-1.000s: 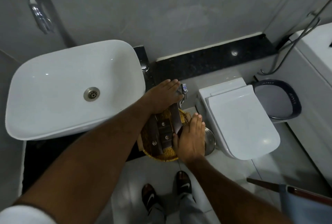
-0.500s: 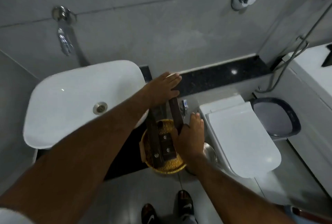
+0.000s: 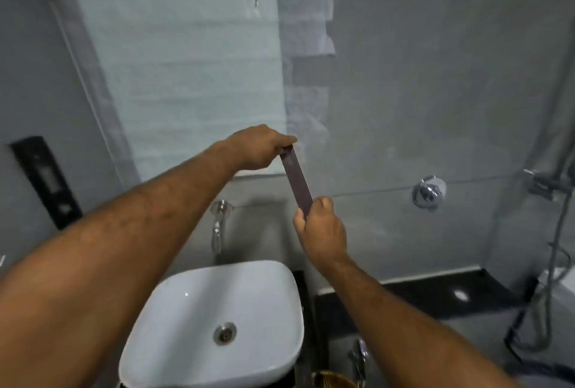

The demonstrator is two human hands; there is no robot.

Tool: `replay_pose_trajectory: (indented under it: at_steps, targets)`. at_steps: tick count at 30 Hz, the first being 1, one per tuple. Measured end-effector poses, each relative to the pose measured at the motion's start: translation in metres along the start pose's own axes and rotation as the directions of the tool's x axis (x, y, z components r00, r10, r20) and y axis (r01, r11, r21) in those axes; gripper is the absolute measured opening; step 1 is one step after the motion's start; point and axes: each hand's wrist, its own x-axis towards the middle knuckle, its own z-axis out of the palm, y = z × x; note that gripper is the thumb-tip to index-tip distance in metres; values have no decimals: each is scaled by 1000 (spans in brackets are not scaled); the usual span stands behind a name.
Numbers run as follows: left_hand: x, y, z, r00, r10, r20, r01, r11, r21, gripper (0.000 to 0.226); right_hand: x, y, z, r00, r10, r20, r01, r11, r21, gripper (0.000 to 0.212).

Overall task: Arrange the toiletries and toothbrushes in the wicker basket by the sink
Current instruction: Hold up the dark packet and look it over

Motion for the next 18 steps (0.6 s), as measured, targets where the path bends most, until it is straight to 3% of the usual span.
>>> replay_pose_trajectory:
  at_steps: [2, 8, 11, 18]
  targets:
    - [-1, -6, -25, 997, -28, -70, 27, 1000, -9, 38, 10, -15, -6, 998, -45, -35, 46, 999, 24, 36]
    - [-4, -17, -72, 990, -109, -86, 100, 989, -106, 30, 20, -40, -13, 992, -111, -55, 114, 991, 64, 36]
    - [-4, -23, -83, 988, -157, -2, 155, 978, -143, 24, 18, -45, -12, 990, -135, -50, 138, 989, 60, 36]
    - [-7, -29, -91, 975, -161, 155, 166, 986, -16, 28, 18, -47, -4, 987, -157, -19, 158, 984, 82, 36]
